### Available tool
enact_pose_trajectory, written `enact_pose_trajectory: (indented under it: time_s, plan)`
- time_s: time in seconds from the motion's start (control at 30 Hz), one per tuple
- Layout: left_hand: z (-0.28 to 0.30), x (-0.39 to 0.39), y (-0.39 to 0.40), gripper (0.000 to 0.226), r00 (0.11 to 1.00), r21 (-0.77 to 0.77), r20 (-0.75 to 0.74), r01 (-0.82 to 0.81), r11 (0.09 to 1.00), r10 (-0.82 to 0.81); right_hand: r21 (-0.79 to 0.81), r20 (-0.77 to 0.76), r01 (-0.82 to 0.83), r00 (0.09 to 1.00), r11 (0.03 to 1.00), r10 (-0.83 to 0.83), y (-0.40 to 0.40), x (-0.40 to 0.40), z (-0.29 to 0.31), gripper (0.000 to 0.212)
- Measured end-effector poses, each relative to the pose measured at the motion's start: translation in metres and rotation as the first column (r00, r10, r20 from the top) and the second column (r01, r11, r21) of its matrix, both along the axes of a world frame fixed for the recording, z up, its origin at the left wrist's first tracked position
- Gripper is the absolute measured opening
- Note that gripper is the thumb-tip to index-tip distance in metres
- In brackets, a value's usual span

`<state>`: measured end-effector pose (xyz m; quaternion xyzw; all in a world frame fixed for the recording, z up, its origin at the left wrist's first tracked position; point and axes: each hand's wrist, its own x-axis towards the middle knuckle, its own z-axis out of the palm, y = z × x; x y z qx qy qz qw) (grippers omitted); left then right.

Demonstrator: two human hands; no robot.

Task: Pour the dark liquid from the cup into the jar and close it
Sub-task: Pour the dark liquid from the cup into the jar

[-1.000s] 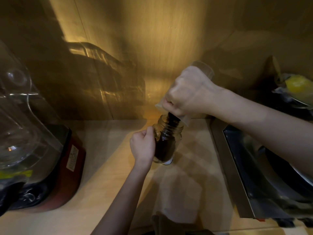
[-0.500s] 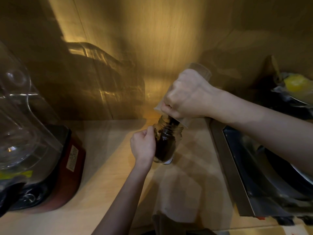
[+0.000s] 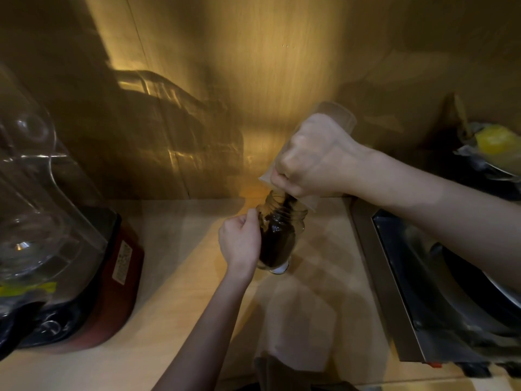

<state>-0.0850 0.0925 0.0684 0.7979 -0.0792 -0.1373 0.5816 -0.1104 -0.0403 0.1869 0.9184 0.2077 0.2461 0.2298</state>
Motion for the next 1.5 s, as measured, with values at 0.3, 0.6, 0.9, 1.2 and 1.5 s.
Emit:
enact_pose_trajectory:
  time_s: [0.3, 0.6, 0.9, 1.2, 1.5]
  plan:
    - [0.001, 0.001, -0.001, 0.047, 1.0, 0.002, -0.007, -0.019, 1.0, 0.019, 0.011, 0.026, -0.052, 0.998, 0.999, 0.052, 0.004, 0.002, 0.0, 0.033]
    - [-0.001, 0.001, -0.002, 0.047, 1.0, 0.049, 0.011, 0.018, 0.999, -0.018, -0.035, 0.025, 0.01, 1.0, 0.999, -0.009, 0.006, -0.001, -0.009, 0.041]
    - [0.0, 0.001, -0.002, 0.047, 0.999, 0.069, 0.01, 0.043, 0.997, -0.044, -0.024, 0.029, 0.028, 0.999, 0.999, -0.027, 0.006, -0.005, -0.01, 0.046]
    - [0.0, -0.001, -0.002, 0.049, 0.999, 0.077, -0.001, 0.047, 0.996, -0.048, 0.028, -0.022, 0.04, 0.999, 0.999, -0.04, 0.008, -0.01, -0.01, 0.047]
    - [-0.021, 0.007, 0.009, 0.039, 0.983, -0.123, -0.183, -0.006, 0.992, -0.017, 0.389, 0.004, 0.206, 0.974, 0.898, -0.225, -0.004, -0.018, -0.013, 0.05]
